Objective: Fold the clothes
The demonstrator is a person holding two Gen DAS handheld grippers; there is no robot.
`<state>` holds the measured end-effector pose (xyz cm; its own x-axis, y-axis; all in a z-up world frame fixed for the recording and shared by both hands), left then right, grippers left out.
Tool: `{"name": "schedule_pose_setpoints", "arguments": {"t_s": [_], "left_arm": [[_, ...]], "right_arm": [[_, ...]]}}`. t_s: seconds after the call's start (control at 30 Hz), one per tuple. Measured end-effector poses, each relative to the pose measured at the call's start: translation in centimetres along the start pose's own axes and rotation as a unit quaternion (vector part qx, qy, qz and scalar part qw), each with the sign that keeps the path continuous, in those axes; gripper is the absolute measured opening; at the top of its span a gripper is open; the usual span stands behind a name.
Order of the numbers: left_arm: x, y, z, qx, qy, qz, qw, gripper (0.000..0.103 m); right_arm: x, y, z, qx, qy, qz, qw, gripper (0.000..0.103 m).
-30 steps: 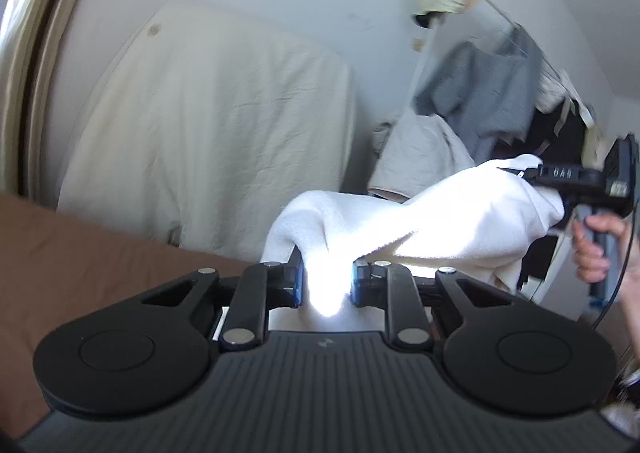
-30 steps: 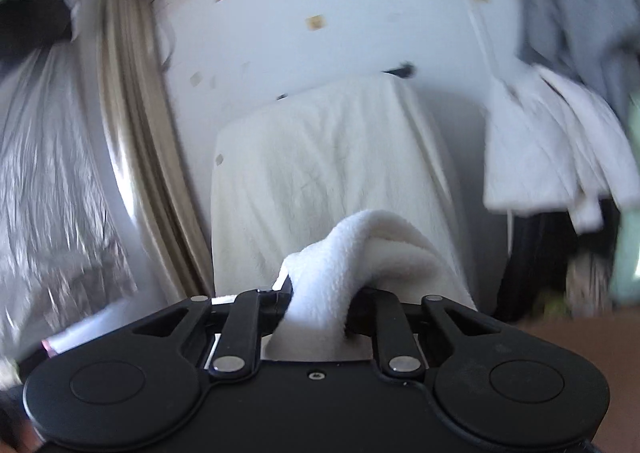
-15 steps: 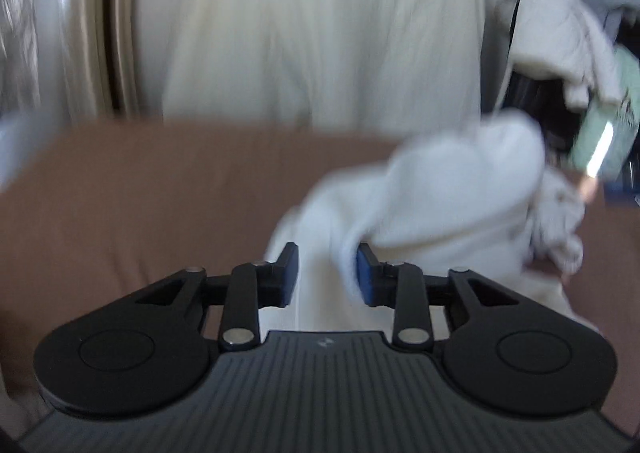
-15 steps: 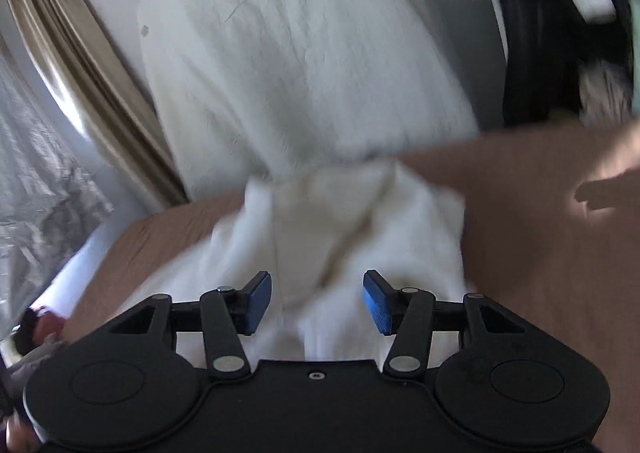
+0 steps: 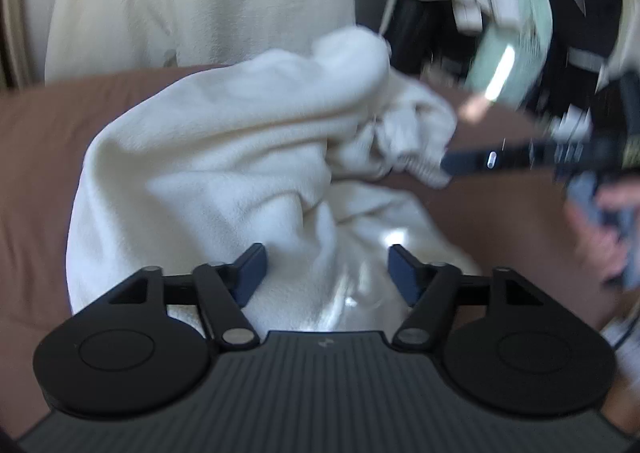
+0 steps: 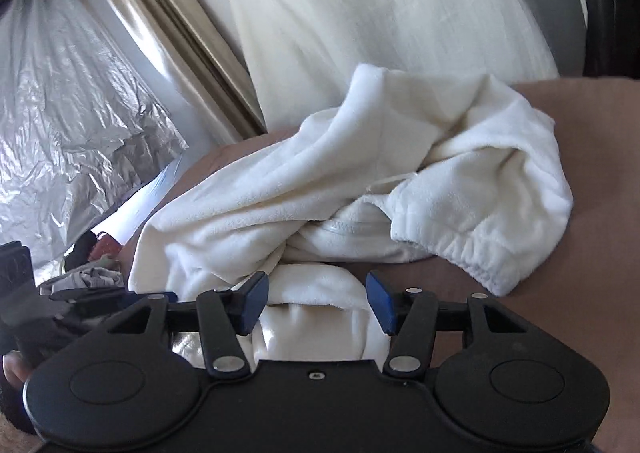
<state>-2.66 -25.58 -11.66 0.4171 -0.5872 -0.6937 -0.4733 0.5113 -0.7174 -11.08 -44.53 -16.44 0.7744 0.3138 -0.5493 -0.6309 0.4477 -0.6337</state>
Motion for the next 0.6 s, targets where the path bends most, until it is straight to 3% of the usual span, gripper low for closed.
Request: {"name": "schedule_pose_setpoints", "arguments": {"t_s": [0.1, 0.17, 0.27, 0.3, 0.33, 0.37, 0.4, 0.47, 0.53, 0.6], "left_arm": [[1.0, 0.3, -0.3, 0.017, -0.019, 0.002, 0.9997, 0.082], [1.5, 0.3, -0.2, -0.018, 0.006, -0.002, 0.9998, 0.102], [2.6, 0.5, -0.1, -0.008, -0.002, 0.012, 0.9999, 0.101], [2.9, 0.6, 0.0, 0.007, -0.019, 0.019, 0.9996, 0.098], [3.2, 0.8, 0.2, 0.022, -0.041, 0.026, 0.9986, 0.074], [3.3, 1.0, 0.8, 0.036, -0.075, 0.032, 0.9961, 0.036], [3.4, 1.2, 1.3, 0.05, -0.108, 0.037, 0.9922, 0.029], [3.4, 1.4, 2.2, 0.07, -0.164, 0.045, 0.9829, 0.025], [2.4, 0.9, 2.6, 0.05, -0.163, 0.034, 0.9848, 0.024], [1.2, -0.1, 3.1, 0.059, -0.19, 0.013, 0.9799, 0.024]], "right_arm": [[0.7, 0.4, -0.5, -0.007, 0.012, 0.016, 1.0, 0.061], [1.1, 0.9, -0.8, -0.002, 0.01, 0.028, 1.0, 0.061], [2.4, 1.7, -1.2, 0.002, 0.009, 0.049, 0.999, 0.061], [2.9, 2.0, -1.3, 0.001, 0.012, 0.056, 0.998, 0.061], [3.3, 2.3, -1.5, -0.001, 0.017, 0.06, 0.998, 0.061], [3.6, 2.6, -1.6, -0.004, 0.023, 0.063, 0.998, 0.061], [4.0, 2.8, -1.8, -0.01, 0.029, 0.063, 0.998, 0.062], [4.6, 3.3, -2.2, -0.022, 0.04, 0.062, 0.997, 0.064], [5.3, 3.7, -2.6, -0.025, 0.041, 0.063, 0.997, 0.065], [5.7, 3.8, -2.2, -0.035, 0.03, 0.047, 0.998, 0.062]]}}
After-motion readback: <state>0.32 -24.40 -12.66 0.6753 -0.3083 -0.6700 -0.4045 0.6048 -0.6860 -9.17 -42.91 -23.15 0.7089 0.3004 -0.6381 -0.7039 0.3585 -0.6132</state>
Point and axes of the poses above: each gripper's, at about its wrist camera, not at the fingertips, and x roughly the way its jaws point, z to its left, y to its underside, the point moved 9 cm from there along x, roughly the way its jaws point, and after that the axes turned 5 degrees about x, right-handed, at the moved point
